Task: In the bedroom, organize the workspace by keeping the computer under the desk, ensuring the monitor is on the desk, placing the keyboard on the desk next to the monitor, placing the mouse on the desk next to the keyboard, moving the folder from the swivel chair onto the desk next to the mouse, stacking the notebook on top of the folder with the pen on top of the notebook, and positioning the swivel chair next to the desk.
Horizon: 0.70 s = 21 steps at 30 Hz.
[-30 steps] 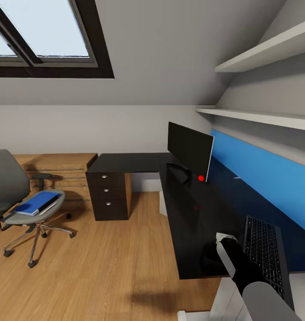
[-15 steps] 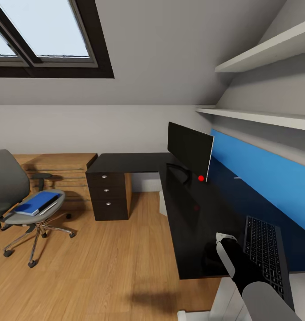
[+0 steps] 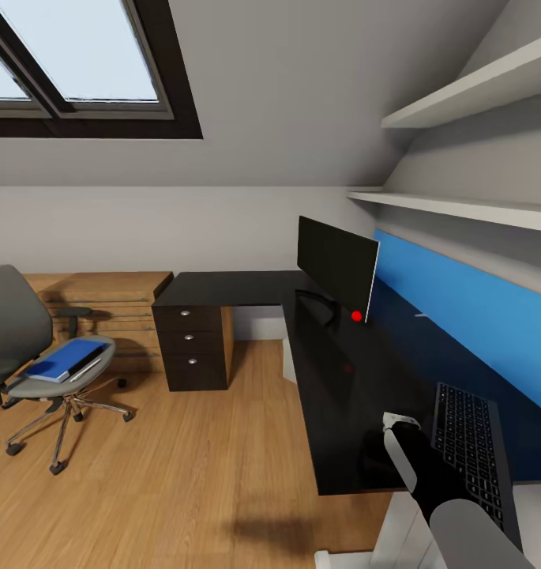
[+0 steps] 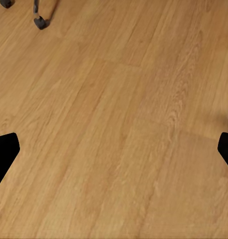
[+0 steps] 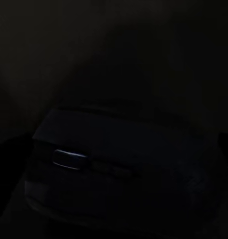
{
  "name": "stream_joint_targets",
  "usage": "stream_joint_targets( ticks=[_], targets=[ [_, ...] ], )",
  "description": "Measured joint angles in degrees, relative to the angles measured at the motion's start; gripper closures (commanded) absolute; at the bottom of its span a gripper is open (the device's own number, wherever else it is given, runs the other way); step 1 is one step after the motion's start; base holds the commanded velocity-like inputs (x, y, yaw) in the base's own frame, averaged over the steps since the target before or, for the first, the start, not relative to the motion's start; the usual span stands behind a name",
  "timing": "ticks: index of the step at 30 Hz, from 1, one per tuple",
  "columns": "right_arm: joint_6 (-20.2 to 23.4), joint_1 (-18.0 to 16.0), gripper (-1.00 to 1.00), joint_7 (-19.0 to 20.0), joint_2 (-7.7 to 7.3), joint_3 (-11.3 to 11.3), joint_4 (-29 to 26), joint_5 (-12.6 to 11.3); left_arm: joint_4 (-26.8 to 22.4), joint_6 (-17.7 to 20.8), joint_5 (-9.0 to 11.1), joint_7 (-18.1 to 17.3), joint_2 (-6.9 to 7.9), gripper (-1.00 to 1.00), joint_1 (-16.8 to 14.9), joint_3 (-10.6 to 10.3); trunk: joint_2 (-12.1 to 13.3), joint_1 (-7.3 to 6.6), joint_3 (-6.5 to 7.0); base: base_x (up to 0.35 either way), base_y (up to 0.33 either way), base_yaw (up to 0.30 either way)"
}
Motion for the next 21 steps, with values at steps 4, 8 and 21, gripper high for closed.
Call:
stream_joint_targets(
  ticks=[4, 8, 21],
  targets=[
    [-0.31, 0.03, 1.0, 0.0, -0.01, 0.03, -0.3, -1.15, 0.32, 0.09, -0.01, -0.11, 0.01, -1.0, -0.01, 0.03, 0.8, -0.43, 0.34, 0.0, 0.0, 0.0],
    [-0.33, 0.03, 1.0, 0.04, -0.04, 0.04, -0.36, -1.13, 0.35, 0.09, 0.02, -0.11, 0.01, -1.0, -0.01, 0.03, 2.4, -1.3, 1.06, 0.0, 0.0, 0.0],
    [-0.06, 0.31, 1.0, -0.43, 1.74, 0.36, -11.35, -1.03, 2.03, 0.78, 0.02, -0.25, 0.07, -1.0, 0.0, -0.1, 7.62, -4.16, 3.4, 0.0, 0.0, 0.0]
  ],
)
